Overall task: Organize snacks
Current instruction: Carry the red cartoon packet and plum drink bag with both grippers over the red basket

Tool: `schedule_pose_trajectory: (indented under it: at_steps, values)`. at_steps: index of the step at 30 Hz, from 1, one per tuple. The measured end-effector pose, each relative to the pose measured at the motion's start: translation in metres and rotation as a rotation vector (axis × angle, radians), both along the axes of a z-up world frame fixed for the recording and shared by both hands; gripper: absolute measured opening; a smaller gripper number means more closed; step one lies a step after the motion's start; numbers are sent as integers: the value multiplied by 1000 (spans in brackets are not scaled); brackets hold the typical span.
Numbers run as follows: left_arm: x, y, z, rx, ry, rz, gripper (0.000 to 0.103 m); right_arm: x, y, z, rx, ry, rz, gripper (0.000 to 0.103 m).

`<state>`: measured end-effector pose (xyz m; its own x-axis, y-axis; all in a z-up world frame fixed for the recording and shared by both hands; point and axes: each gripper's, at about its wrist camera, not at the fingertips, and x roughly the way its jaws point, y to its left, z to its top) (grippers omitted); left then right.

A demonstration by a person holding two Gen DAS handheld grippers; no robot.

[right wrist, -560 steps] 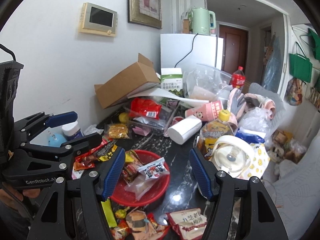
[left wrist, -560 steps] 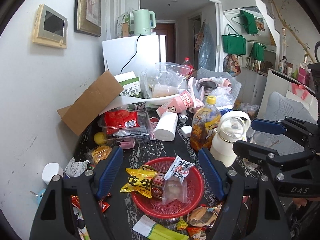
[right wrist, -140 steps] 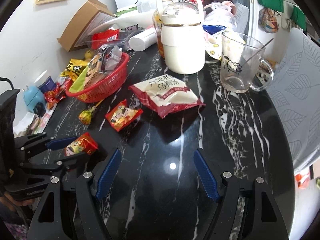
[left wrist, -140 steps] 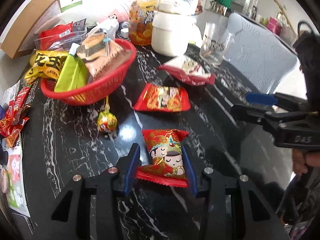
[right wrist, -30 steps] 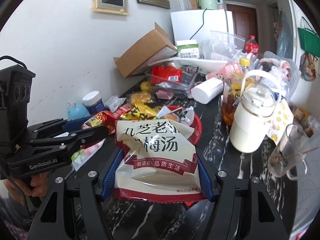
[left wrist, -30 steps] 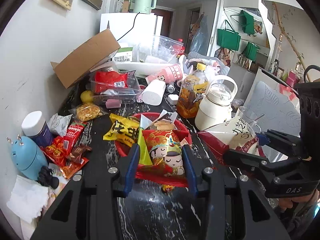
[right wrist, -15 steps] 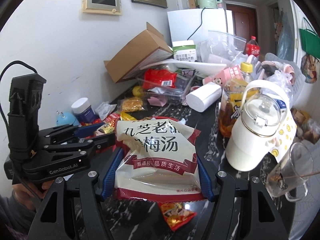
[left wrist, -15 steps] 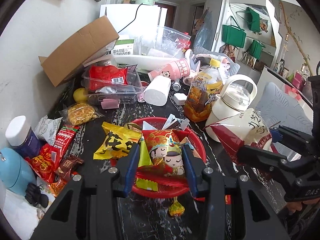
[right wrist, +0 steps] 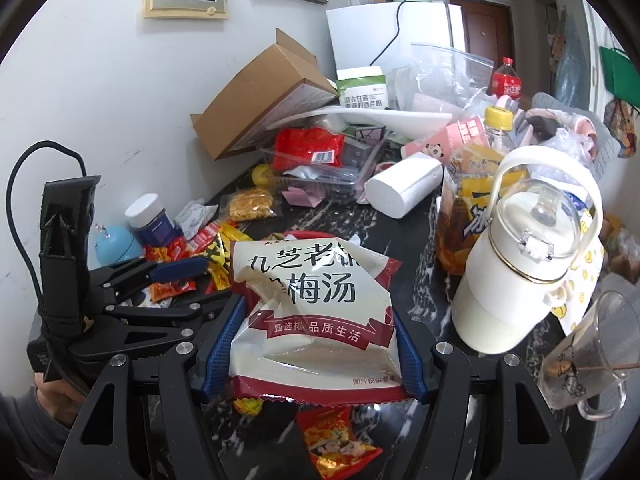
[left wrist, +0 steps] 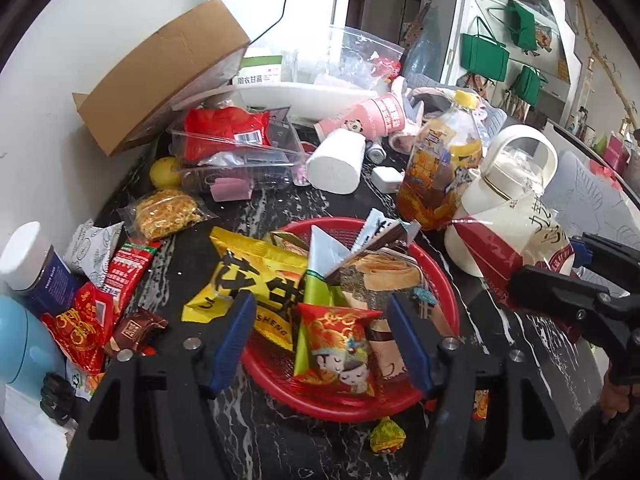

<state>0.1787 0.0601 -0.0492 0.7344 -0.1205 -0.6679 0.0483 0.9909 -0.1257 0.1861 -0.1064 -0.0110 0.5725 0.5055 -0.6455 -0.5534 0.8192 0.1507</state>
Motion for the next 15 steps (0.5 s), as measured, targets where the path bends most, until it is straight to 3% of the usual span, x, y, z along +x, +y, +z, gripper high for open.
schedule_pose_trajectory:
  at_steps: [15]
  values:
    - [-10,33,19,-4,2,88,67,20,32,-1,-26,-17,48,68]
